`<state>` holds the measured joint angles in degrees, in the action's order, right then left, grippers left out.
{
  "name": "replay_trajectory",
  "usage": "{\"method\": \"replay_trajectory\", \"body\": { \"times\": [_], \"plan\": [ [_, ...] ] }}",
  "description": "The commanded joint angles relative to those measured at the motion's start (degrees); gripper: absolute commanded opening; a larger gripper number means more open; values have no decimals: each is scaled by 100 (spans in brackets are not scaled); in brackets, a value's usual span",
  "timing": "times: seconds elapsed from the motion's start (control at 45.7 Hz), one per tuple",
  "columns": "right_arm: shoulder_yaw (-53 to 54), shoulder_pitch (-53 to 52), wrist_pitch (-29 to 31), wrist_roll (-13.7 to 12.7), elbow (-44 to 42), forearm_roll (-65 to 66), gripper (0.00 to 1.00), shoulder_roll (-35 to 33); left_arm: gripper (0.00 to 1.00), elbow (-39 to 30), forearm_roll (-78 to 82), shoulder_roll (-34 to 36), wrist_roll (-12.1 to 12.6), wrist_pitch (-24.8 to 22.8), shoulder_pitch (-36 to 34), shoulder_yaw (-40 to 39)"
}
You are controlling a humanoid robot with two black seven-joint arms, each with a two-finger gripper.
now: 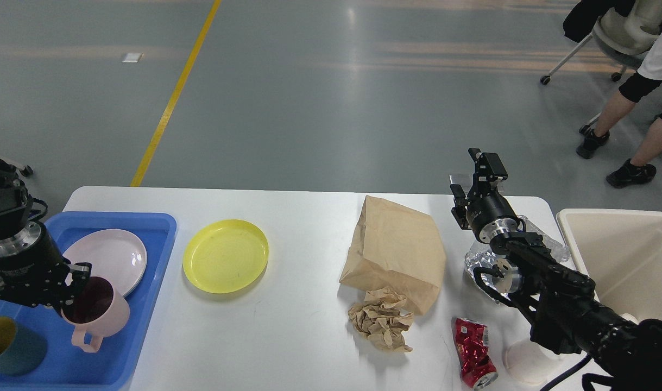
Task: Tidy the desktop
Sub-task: 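Carry the pink mug onto the blue tray and release it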
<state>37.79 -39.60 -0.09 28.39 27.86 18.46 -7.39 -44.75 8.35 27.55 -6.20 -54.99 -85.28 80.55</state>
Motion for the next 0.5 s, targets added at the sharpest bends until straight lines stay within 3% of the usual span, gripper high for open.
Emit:
{"method": "replay_trajectory", "body": {
  "times": [0.0,0.481],
  "plan": [
    [0,5,0,0,1,0,100,0,0,10,0,5,-5,-1,196,4],
    [9,5,0,0,1,0,100,0,0,150,0,-56,-5,-1,521,22]
  ]
}}
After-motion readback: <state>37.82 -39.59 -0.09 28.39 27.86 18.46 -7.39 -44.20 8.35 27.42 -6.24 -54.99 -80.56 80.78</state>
